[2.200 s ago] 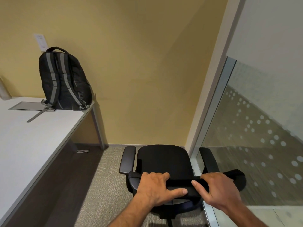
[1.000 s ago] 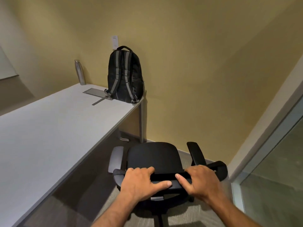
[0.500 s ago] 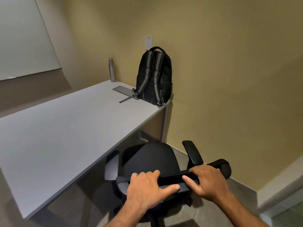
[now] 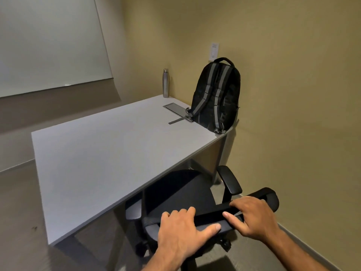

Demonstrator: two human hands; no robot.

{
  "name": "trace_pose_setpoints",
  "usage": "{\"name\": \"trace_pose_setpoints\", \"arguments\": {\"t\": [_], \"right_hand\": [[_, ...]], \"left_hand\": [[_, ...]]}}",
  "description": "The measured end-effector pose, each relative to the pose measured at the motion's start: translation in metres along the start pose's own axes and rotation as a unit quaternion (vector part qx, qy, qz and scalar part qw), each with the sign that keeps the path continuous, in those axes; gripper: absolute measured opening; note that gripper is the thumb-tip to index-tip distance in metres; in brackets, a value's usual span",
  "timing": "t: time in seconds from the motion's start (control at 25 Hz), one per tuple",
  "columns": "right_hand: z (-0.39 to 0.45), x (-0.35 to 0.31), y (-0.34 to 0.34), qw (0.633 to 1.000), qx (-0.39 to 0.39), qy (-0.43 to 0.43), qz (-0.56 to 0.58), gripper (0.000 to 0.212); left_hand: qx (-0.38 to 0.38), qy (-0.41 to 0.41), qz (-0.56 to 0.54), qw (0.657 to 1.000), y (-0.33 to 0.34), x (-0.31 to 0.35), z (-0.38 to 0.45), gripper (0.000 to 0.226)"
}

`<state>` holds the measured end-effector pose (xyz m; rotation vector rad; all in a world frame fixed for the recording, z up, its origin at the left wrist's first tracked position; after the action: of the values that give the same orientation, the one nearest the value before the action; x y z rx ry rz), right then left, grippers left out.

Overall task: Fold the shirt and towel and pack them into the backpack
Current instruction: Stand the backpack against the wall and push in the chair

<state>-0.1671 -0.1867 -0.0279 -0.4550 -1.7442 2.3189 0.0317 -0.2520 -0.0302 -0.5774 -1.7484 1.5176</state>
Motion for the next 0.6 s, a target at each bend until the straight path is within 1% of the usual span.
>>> {"name": "trace_pose_setpoints", "arguments": {"t": [0.24, 0.36, 0.48, 0.6], "right_hand": [[0.046, 0.014, 0.009, 0.997, -0.016, -0.073, 0.028, 0.065], [0.066, 0.022, 0.014, 0.993, -0.030, -0.110, 0.045, 0.063], [0.085, 0.026, 0.013, 0.987, -0.026, -0.151, 0.046, 0.059], [0.100, 0.029, 0.014, 0.985, -0.028, -0.166, 0.040, 0.058]], "left_hand": [[0.016, -0.073, 0.006, 0.997, -0.003, 0.009, 0.026, 0.087], [0.052, -0.114, 0.009, 0.992, -0.005, 0.015, 0.037, 0.088], [0.067, -0.139, 0.011, 0.988, -0.003, 0.019, 0.050, 0.091], [0.069, -0.152, 0.012, 0.986, -0.004, 0.021, 0.060, 0.092]]}}
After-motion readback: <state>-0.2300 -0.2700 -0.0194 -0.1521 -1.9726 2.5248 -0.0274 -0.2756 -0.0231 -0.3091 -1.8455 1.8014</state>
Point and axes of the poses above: each hand's wrist, its own z-axis towards the middle knuckle, its own y-axis out of the palm, x = y × z, the point moved 6 cm from there along z, towards the middle knuckle, and after that the axes turned 14 degrees about y, right-handed, at the moved point
